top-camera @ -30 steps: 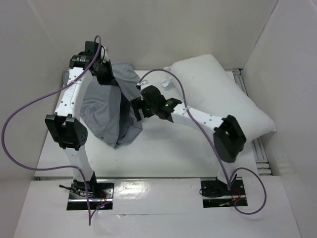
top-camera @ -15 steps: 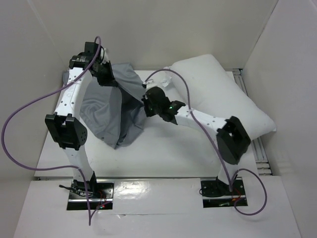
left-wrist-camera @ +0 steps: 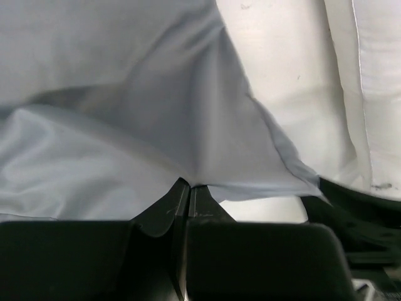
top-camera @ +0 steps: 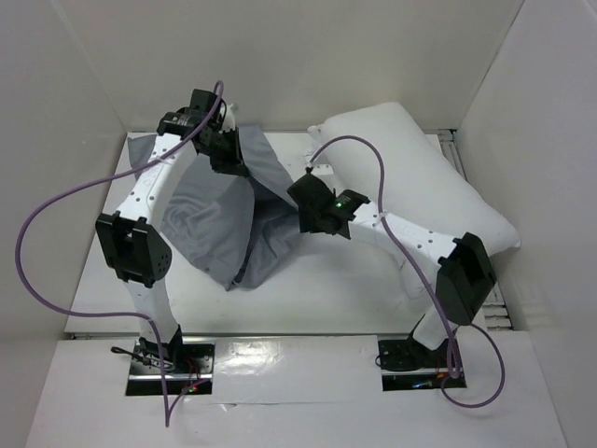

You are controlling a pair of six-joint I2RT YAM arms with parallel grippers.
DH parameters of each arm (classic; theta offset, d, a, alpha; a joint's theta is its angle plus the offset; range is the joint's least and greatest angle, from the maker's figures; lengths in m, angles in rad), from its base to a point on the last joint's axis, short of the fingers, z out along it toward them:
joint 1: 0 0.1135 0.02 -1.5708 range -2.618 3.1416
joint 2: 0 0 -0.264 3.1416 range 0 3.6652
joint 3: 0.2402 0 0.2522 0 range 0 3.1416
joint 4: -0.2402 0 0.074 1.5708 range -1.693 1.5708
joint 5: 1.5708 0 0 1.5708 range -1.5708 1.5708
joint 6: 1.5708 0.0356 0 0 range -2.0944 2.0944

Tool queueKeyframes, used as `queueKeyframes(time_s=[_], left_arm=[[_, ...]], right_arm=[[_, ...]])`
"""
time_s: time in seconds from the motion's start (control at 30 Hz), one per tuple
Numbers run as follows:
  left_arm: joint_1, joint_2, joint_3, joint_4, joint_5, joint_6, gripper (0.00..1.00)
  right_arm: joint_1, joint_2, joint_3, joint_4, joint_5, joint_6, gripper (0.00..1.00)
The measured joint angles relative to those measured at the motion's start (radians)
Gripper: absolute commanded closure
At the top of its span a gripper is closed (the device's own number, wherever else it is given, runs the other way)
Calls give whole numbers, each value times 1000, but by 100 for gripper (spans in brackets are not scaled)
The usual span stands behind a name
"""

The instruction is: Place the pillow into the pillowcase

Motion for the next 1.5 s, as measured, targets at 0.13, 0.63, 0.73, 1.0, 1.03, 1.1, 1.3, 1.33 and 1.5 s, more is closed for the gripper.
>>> queueKeyframes(time_s=[0.13, 0.63, 0.73, 1.0, 1.03, 1.1, 1.3, 1.33, 1.5], left_arm=[[-26, 0, 0, 30, -39, 3, 100], [-39, 2, 31, 42, -109, -32, 100], [-39, 2, 37, 42, -110, -32, 100], [-29, 3, 40, 37, -129, -33, 100], [-22, 3, 43, 37, -129, -34, 100], [5, 16, 66, 29, -127, -40, 100], [97, 90, 156, 40, -129, -59, 100], [105, 104, 165, 39, -130, -60, 100], [111, 167, 182, 40, -141, -61, 100]], right_arm=[[-3, 28, 15, -186, 71, 3, 15], [-477, 353, 519, -193, 243, -214, 2], [-536, 565, 643, -200, 225, -244, 64], [-548, 479, 578, -158, 78, -280, 100], [-546, 424, 537, -146, 52, -277, 100], [-546, 318, 451, -123, 17, -268, 100], [-453, -55, 126, -115, -60, -192, 100], [-423, -118, 69, -110, -69, -172, 100], [-270, -372, -171, -117, -101, -64, 100]])
